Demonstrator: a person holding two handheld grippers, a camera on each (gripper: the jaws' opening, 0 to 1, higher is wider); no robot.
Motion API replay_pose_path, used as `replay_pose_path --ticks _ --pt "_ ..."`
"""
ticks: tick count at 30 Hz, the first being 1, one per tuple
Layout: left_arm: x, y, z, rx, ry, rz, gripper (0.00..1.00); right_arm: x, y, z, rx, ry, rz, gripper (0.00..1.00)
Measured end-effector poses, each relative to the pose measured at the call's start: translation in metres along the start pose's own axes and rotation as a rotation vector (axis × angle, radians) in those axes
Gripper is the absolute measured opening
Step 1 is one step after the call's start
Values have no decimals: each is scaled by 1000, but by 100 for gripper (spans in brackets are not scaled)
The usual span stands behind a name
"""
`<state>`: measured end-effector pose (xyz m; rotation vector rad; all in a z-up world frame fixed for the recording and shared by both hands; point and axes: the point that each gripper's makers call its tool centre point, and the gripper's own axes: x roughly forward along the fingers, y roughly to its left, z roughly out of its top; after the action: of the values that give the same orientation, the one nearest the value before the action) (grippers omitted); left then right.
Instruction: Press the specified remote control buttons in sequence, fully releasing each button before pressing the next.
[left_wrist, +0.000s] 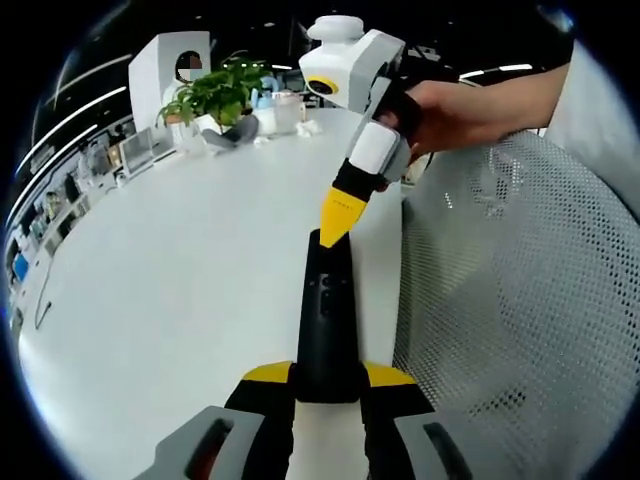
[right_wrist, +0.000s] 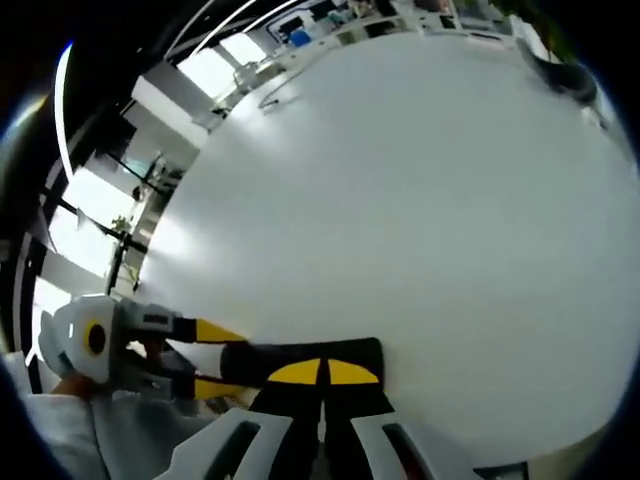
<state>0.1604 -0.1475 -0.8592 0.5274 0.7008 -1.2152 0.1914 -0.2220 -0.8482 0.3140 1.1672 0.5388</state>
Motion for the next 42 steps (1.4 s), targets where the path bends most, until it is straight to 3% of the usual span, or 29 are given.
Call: replay_pose_path --ticks 4,11,17,23,26,29,42 --pt "0 0 0 3 -2 1 24 0 1 -1 -24 1 -12 0" --pt "1 0 0 1 -5 -2 24 2 1 -3 -154 -8 -66 0" --pt "1 0 0 -5 -4 0 24 2 1 -2 -186 -2 -88 0" --pt "1 0 0 -12 1 2 24 3 -1 -1 -100 6 -111 0" --pt "1 0 0 -12 3 3 24 2 0 -2 -104 2 -113 0" --pt "1 0 0 -8 2 3 24 0 -1 -1 -79 -39 -90 0" --pt "1 0 1 0 -14 -4 24 0 -2 0 13 -20 -58 0"
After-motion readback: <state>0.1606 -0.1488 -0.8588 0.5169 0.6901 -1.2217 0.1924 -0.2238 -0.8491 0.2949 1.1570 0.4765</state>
